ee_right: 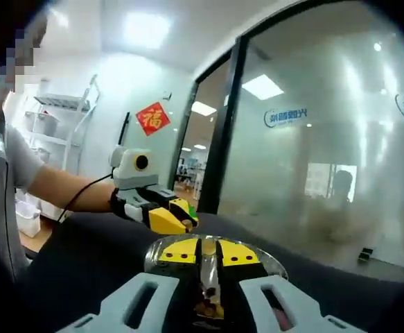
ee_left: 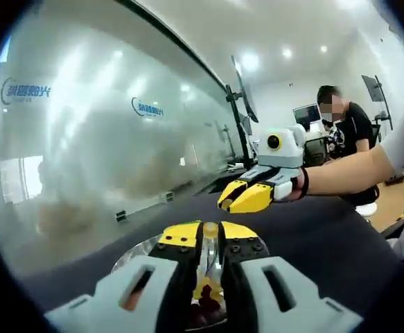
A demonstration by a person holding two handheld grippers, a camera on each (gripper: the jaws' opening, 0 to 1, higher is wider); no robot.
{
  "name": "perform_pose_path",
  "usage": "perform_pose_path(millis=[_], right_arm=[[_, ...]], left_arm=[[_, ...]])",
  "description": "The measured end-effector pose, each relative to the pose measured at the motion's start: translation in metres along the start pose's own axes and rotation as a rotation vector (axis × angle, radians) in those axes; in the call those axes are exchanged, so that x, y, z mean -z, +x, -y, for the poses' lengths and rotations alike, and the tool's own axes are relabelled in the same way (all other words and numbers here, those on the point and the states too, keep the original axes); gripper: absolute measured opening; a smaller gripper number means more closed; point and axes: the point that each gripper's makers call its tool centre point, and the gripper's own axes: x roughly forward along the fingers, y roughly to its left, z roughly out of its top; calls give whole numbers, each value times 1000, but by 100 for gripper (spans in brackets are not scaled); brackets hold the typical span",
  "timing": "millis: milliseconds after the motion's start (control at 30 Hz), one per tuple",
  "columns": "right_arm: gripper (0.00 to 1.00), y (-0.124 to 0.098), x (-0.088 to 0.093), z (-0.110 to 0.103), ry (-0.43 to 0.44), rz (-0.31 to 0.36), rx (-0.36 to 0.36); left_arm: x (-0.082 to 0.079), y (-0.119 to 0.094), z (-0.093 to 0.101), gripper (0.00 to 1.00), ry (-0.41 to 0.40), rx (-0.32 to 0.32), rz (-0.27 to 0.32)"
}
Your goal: Pick candy and put bowl
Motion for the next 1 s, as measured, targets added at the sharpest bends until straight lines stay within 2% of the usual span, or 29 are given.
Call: perform_pose_path(millis=[67, 100, 167, 300, 400, 467, 500, 533, 567, 633, 667, 700, 733, 767, 800, 867, 933, 1000], right_arm=[[28, 1, -1, 0, 64, 24, -12], [32, 1, 0, 1, 55, 16, -7], [18, -2, 3, 1, 38, 1, -5], [19, -4, 3, -4, 43, 2, -26], [19, -17, 7, -17, 30, -12, -52], [19, -38, 15, -33, 19, -18, -86], [19, -51, 21, -43, 15, -22, -114], [18, -64, 31, -54, 22, -41, -146], [17, -71, 43, -60, 22, -75, -161], [17, -83, 80, -65, 34, -177, -162], [17, -83, 96, -64, 71, -217, -147], [17, -78, 108, -62, 114, -247, -129], [16, -72, 117, -59, 147, -279, -111], [15, -67, 126, -59, 134, -331, -101], [15, -62, 130, -62, 81, -362, -124], [15, -55, 137, -76, 75, -404, -172], [14, -45, 137, -75, 91, -385, -158], [14, -37, 138, -77, 104, -387, -169]], left_arm=[[-2, -2, -3, 19, -20, -2, 24], [-1, -4, -3, 20, -15, 7, 22], [1, -8, -3, 18, -19, 7, 17], [6, -14, -3, 18, -29, 12, 2], [10, -28, 23, 18, -7, 91, -18], [23, -53, 54, 18, 26, 171, -48], [28, -61, 64, 18, 27, 196, -54], [40, -73, 76, 18, 30, 224, -82], [54, -83, 85, 19, 48, 245, -118], [83, -91, 91, 19, 39, 250, -187], [94, -89, 89, 19, 12, 240, -211], [102, -82, 85, 19, -52, 216, -216], [111, -76, 81, 19, -76, 191, -241], [125, -73, 76, 19, -29, 177, -307], [132, -69, 75, 19, 32, 180, -342], [124, -59, 82, 18, -26, 201, -301], [129, -51, 84, 18, -8, 207, -319], [129, -42, 83, 18, -21, 201, -311]])
